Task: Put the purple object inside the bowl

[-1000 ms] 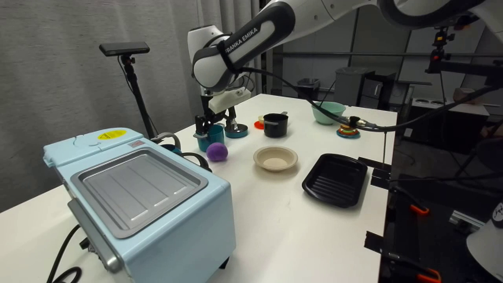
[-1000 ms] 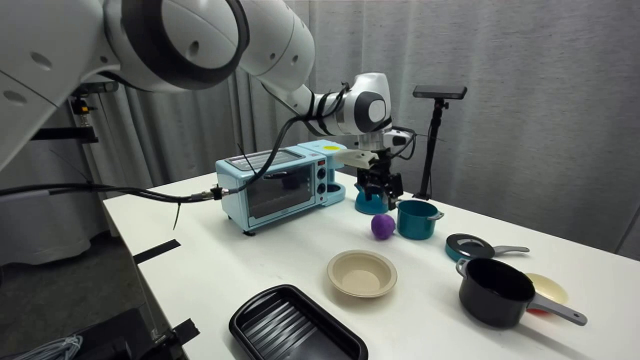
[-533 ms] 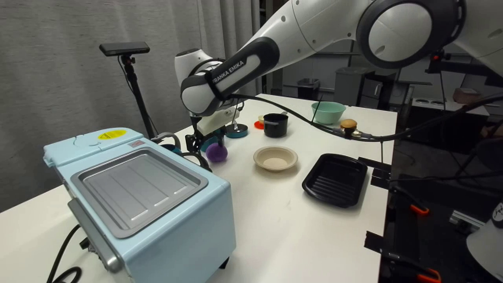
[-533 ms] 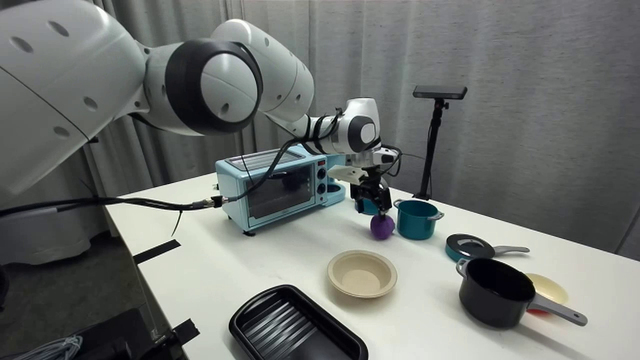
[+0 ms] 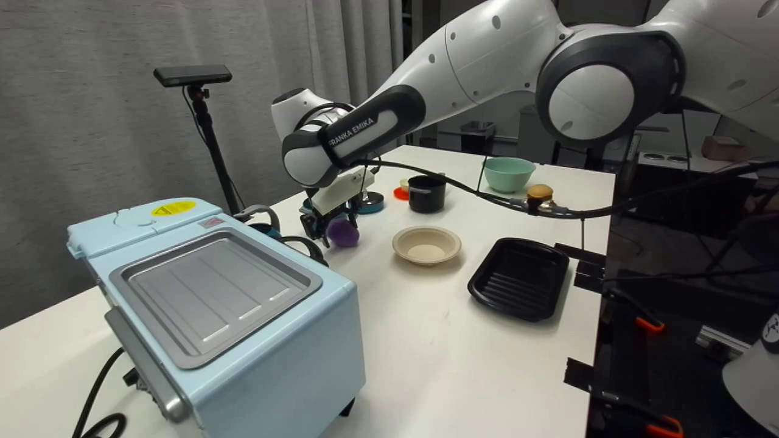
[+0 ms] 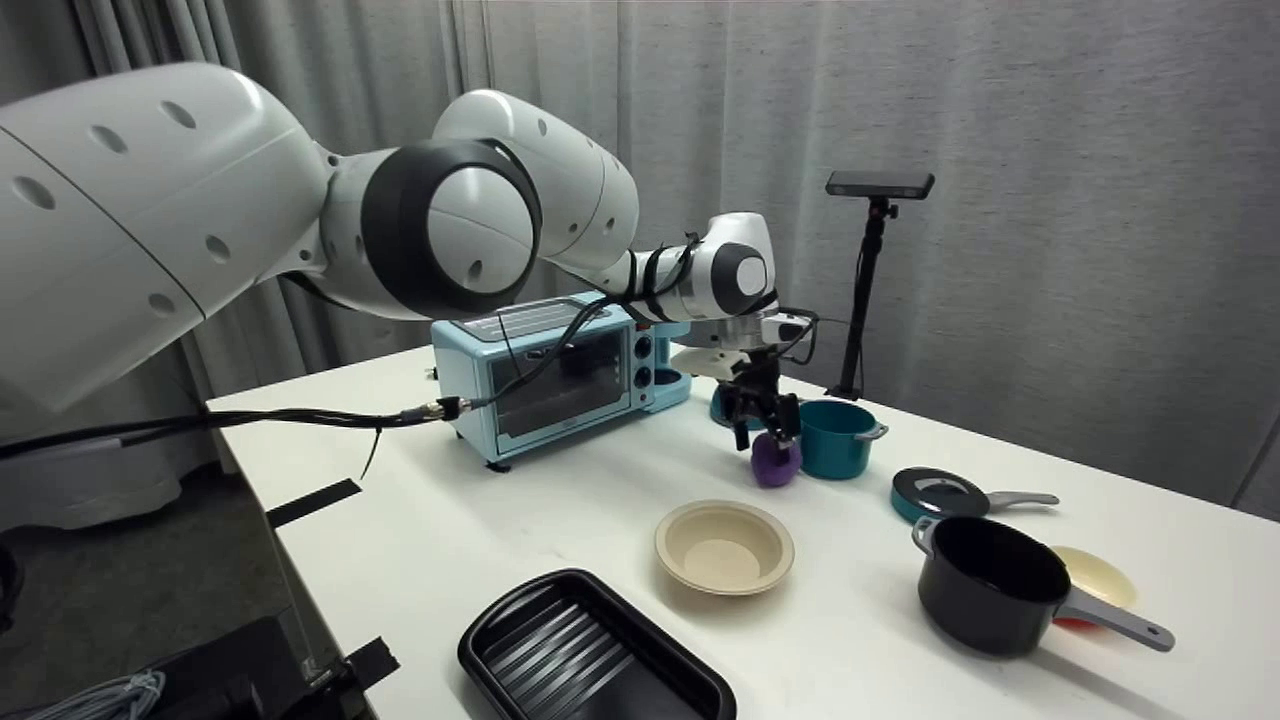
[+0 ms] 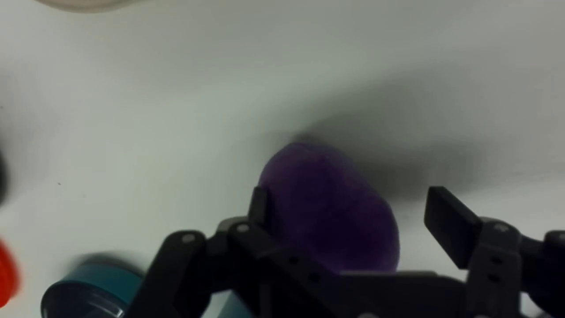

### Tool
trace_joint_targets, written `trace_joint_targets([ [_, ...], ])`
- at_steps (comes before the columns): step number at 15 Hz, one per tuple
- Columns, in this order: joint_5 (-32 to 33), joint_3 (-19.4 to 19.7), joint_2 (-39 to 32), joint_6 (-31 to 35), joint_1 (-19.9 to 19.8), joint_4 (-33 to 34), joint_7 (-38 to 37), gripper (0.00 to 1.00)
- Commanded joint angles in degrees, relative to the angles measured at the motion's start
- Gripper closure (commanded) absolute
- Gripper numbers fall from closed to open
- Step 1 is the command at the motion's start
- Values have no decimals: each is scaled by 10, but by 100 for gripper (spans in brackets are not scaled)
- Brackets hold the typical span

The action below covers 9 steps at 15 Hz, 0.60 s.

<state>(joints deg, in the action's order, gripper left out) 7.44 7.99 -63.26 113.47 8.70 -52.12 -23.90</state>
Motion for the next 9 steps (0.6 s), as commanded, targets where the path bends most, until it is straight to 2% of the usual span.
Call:
trace_joint_targets([
  [1,2,9,-46,-42,-3,77,-24,42],
  [5,-1,7,-39,-49,-9,87,-25,72],
  [9,-11,2,22,-60,-19,49,-10,97],
])
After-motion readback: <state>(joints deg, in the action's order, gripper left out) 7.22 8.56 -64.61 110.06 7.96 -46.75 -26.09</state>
